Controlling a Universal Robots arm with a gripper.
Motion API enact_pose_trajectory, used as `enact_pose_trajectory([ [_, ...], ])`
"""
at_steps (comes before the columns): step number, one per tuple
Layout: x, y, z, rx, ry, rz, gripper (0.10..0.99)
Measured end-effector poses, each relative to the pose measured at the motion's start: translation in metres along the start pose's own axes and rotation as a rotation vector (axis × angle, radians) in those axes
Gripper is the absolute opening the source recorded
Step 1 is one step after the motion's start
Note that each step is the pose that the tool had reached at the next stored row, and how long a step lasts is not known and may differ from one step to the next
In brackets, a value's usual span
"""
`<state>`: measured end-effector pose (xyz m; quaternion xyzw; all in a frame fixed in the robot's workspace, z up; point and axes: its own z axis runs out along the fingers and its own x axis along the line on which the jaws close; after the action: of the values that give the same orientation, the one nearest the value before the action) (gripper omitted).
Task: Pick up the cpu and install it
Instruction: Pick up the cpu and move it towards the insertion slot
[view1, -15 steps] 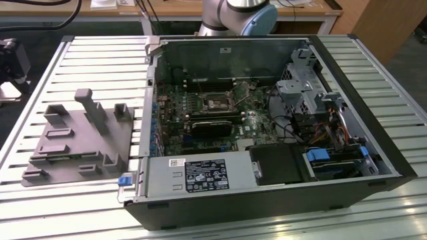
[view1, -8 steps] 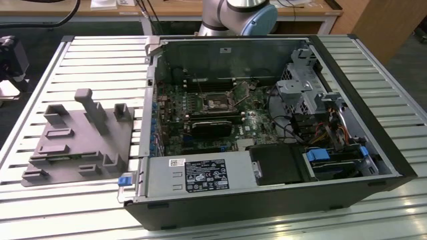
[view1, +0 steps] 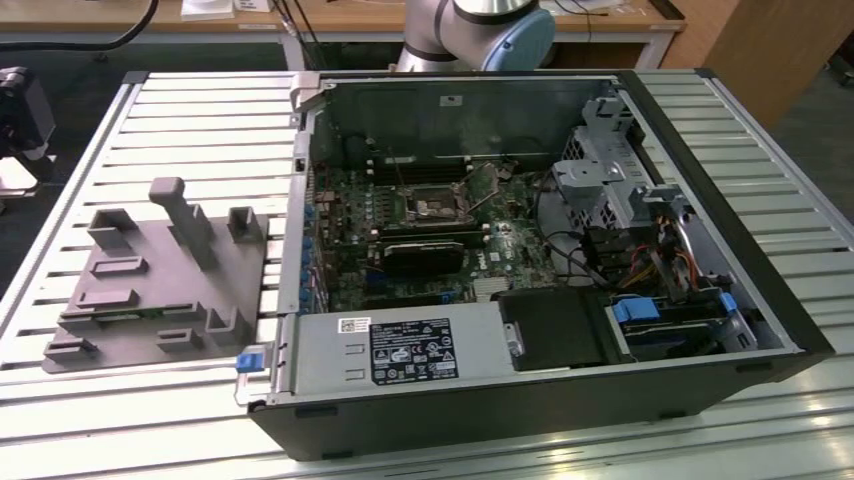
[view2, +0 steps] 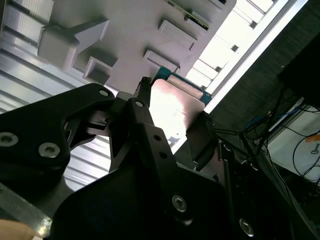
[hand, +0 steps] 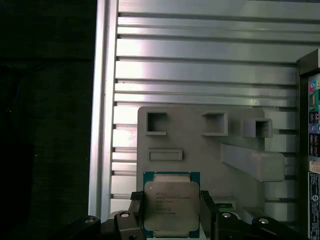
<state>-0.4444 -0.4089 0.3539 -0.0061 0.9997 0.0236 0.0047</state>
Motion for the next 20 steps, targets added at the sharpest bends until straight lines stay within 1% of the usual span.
enact_pose_trajectory([
  [9, -0.0001, 0.0009, -0.0101, 0.0, -0.0002, 0.0, 0.537],
  [20, -0.0002, 0.0027, -0.0175, 0.0, -0.0001, 0.0, 0.537],
])
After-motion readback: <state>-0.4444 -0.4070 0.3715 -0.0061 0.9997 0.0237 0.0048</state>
